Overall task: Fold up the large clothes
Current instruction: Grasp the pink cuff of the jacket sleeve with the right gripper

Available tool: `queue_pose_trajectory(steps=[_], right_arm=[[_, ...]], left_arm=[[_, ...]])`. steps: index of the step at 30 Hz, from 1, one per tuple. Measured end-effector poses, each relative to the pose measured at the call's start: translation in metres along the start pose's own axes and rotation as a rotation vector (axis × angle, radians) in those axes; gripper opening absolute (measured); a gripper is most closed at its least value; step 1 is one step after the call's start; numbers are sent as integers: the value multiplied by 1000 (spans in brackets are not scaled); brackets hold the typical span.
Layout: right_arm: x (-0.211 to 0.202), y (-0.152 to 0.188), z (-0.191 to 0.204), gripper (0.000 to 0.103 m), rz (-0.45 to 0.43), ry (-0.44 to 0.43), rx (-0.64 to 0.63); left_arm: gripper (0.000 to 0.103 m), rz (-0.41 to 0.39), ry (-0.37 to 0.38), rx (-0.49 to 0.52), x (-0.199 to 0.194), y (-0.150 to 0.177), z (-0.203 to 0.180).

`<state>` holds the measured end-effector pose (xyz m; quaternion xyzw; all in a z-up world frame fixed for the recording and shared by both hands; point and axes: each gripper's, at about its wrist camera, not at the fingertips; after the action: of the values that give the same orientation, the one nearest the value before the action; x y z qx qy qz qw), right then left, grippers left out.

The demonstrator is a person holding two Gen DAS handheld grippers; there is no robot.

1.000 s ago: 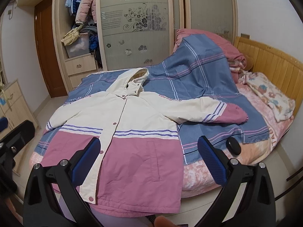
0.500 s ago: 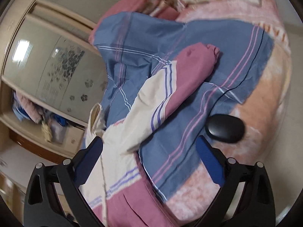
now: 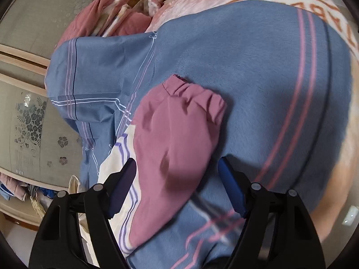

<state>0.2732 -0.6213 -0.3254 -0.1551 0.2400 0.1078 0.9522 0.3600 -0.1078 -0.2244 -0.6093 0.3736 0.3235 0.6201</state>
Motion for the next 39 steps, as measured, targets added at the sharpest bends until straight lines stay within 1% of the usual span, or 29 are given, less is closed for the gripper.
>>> queue_pose_trajectory(steps=[1,2,3,4,7,9,11,12,14,15,16,17,18,19,20,21,22,23,24,25,26,27,29,32,33,35,37,38,39], right_arm=[[6,-4,-3,39,10,-17,-6],[8,-5,-3,21,19,9,-17],[7,-6,-4,13,18,14,-26],[1,-6,-6,8,4,-17,-24],[-28,-2,-15,6,-49,-52,-1],[-41,1,-26,6,-66,-70,29],[-32,1,-35,6,-28,-24,7],[-21,-1,-38,6,13,3,-23],[-23,-2,-39,10,30,-13,-40],[-29,-3,-37,24,25,-27,-57],[-33,-3,-33,64,19,-22,-78],[-39,-2,-29,86,-5,2,-111],[-45,-1,-27,92,-45,0,-130],[-47,-1,-25,78,-55,-15,-145],[-43,-2,-21,65,-14,-46,-153],[-39,-3,-19,46,24,-58,-149],[-34,-3,-16,38,50,-50,-136],[-29,-3,-13,36,67,-50,-125],[-22,-3,-11,31,91,-43,-111],[-18,-3,-7,13,98,-32,-111],[-18,-3,-2,8,83,-31,-108],[-23,-1,3,6,59,-59,-96],[-40,10,28,5,8,-185,-115],[-61,35,79,5,29,-374,-203],[-66,53,105,5,77,-458,-251],[-68,94,157,5,184,-579,-377],[-64,139,196,5,295,-652,-498],[-54,170,217,5,386,-688,-563],[-44,194,230,9,463,-706,-604]], left_arm=[[96,-2,-6,17,9,-6,-12],[96,-9,-26,31,18,-10,-21],[96,-21,-64,50,29,-14,-33],[96,-31,-95,67,38,-16,-40],[96,-15,-199,129,69,-17,-61],[96,21,-232,147,85,-12,-65],[97,73,-267,166,104,-8,-67],[100,89,-277,174,114,-7,-68],[101,86,-277,166,118,-7,-67],[101,87,-266,154,116,-8,-64],[101,89,-258,145,115,-9,-62],[101,93,-251,137,115,-10,-60],[101,94,-248,134,115,-11,-59],[101,92,-245,130,114,-13,-59],[101,90,-241,125,112,-12,-60],[101,91,-227,114,108,-13,-58],[101,89,-204,99,103,-14,-56],[101,82,-180,80,96,-16,-53],[101,72,-165,65,90,-14,-53],[101,60,-153,52,83,-14,-50],[101,48,-147,43,75,-15,-46],[101,37,-144,40,68,-14,-44],[101,5,-140,33,53,-14,-35],[101,-41,-167,-17,34,-14,-16],[101,-52,-180,-40,28,-12,-7],[101,-64,-204,-101,18,-10,16],[101,-71,-226,-176,11,-10,40],[101,-73,-235,-216,7,-10,53],[101,-74,-239,-245,2,-7,66]])
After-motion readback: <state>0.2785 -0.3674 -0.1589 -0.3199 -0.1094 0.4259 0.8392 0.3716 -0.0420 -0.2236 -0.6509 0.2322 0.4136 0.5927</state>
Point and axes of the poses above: each gripper's, at about its wrist camera, not at the fingertips, and x roughly the way its jaws point, z to its left, y to its underside, and after that the axes turned 13 degrees about -y, right-handed
